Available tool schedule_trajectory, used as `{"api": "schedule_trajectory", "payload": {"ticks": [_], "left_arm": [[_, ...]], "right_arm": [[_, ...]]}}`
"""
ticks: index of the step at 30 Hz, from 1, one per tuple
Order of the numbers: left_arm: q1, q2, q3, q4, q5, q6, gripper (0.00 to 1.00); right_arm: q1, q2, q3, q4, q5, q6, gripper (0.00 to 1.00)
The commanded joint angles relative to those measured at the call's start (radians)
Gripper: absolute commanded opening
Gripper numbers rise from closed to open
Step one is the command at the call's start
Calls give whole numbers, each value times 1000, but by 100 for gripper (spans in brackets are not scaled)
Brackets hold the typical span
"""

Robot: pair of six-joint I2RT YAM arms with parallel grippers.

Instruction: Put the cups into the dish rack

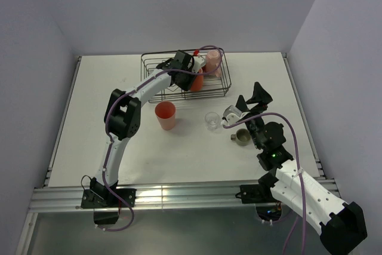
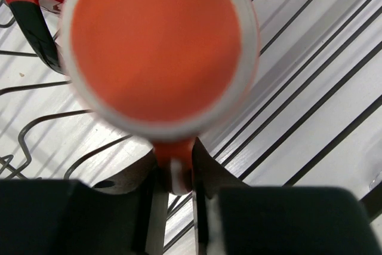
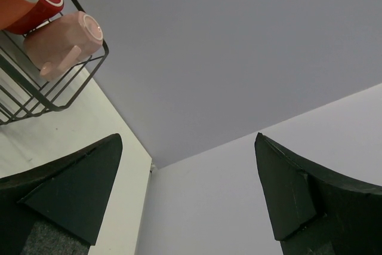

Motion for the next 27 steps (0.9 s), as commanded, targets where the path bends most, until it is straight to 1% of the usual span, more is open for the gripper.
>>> {"api": "schedule_trajectory", "payload": {"ticks": [1, 4, 9, 13, 21, 25, 27], "left_arm": [[4, -20, 62, 52, 32, 27, 28], [7, -20, 63, 46, 44, 27, 32], [7, -17, 68, 41, 47, 22, 35], [7, -20, 77, 35, 49, 22, 40], [7, -67, 74, 15, 47, 28, 42], [7, -100, 47, 15, 42, 39, 51], [7, -110, 43, 10, 33, 46, 54]], "right_arm": [[-8, 4, 57, 20, -5, 1, 100], [-8, 4, 58, 20, -8, -1, 100], [-8, 7, 60, 19, -7, -2, 100], [-8, 2, 60, 17, -5, -4, 100], [-6, 4, 66, 13, -13, -4, 100], [-4, 5, 69, 10, -17, -1, 100], [-6, 5, 71, 11, -17, 1, 100]]}}
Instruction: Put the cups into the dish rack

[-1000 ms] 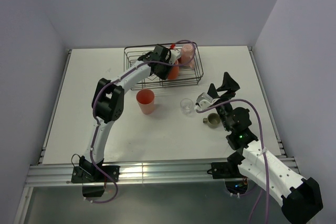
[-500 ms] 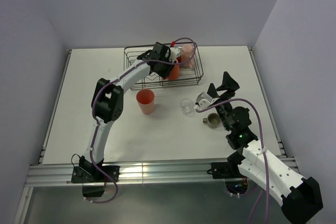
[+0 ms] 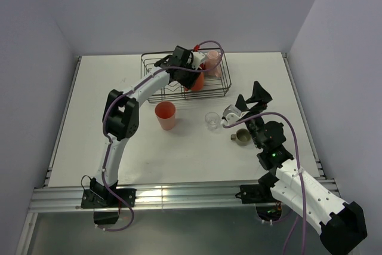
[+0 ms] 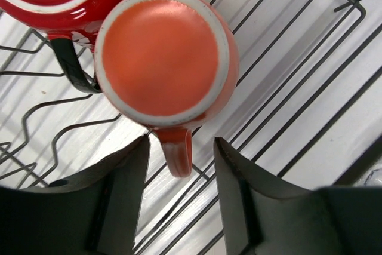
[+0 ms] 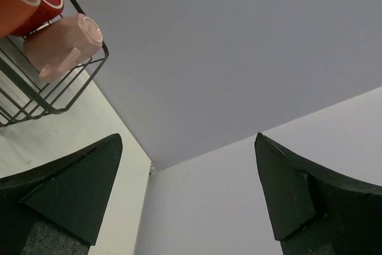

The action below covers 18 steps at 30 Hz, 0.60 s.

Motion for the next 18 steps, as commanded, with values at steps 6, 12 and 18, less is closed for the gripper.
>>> {"api": "schedule_trajectory", "payload": {"ticks": [6, 12, 18], "left_arm": [[12, -135, 7, -25, 13, 24, 70], [14, -198, 34, -57, 27, -5, 81], [37, -365, 3, -146, 130, -49, 83]], "right_arm": [[-6, 2, 60, 22, -12, 3, 100], [-8, 16, 64, 23, -11, 18, 100], [-9, 60, 133, -10, 43, 102, 100]]}}
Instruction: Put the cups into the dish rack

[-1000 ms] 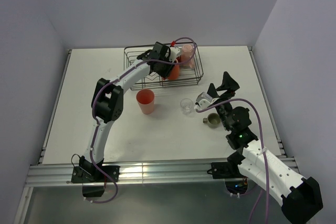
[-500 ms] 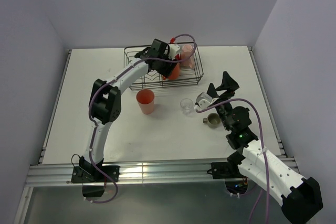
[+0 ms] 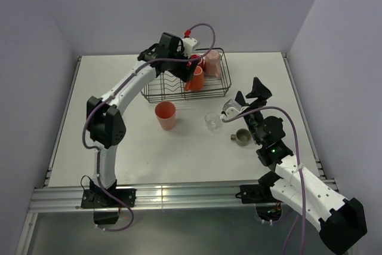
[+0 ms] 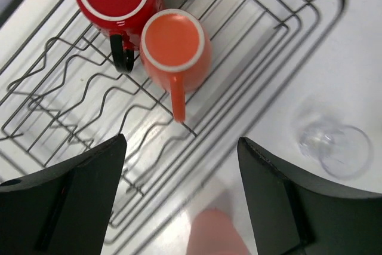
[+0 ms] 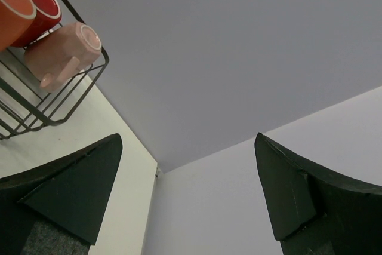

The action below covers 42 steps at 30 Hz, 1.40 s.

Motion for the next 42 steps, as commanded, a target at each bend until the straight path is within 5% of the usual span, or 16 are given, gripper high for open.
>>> {"api": "schedule_trajectory", "payload": {"ticks": [1, 8, 16, 26, 42], "left_arm": [[11, -237, -27, -40, 77, -14, 83], [12, -467, -240, -190, 103, 123, 81], [3, -523, -377, -390, 220, 215, 72], [-75, -512, -541, -298, 64, 279, 61], [-97, -390, -573, -197, -19, 313, 51]], "right_arm": [[-11, 21, 88, -4, 45, 86, 100], [-20, 79, 232, -195, 82, 293, 100], [-53, 222, 464, -480, 48, 544, 100], [-153, 409, 709, -820, -68, 735, 100], [-187, 449, 749, -860, -101, 773, 100]]}}
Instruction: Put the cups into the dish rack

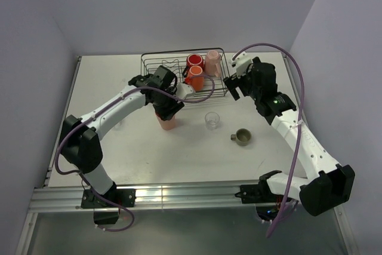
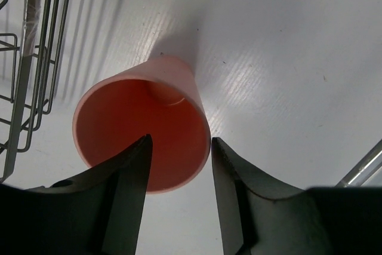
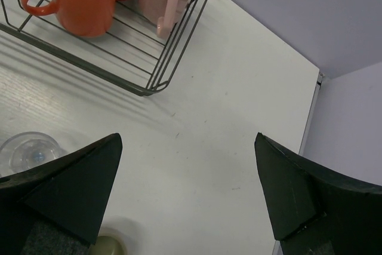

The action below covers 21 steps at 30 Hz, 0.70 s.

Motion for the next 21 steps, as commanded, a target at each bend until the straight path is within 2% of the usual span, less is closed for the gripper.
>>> {"api": "schedule_trajectory", "payload": {"ticks": [1, 4, 10, 13, 14, 17, 21], "left_arm": [[-6, 19, -32, 52, -25, 25, 50], [-6, 25, -61, 65, -22, 28, 49], [-6, 19, -127, 97, -22, 20, 37], [-9, -3, -153, 108, -23, 8, 24], [-14, -10, -158, 111, -30, 5, 15], [-31, -56, -155, 111, -42, -13, 0], [-83, -165, -106, 92, -60, -36, 0]], "right_arm": [[-13, -3, 57, 1, -14, 44, 100], [-19, 5, 58, 1, -25, 69, 100], [-22, 32, 78, -4, -50, 133, 100], [-24, 37, 92, -11, -59, 162, 100], [-27, 37, 99, -15, -60, 168, 100], [-27, 37, 121, -31, -67, 188, 100], [-31, 32, 176, -67, -100, 234, 100]]}}
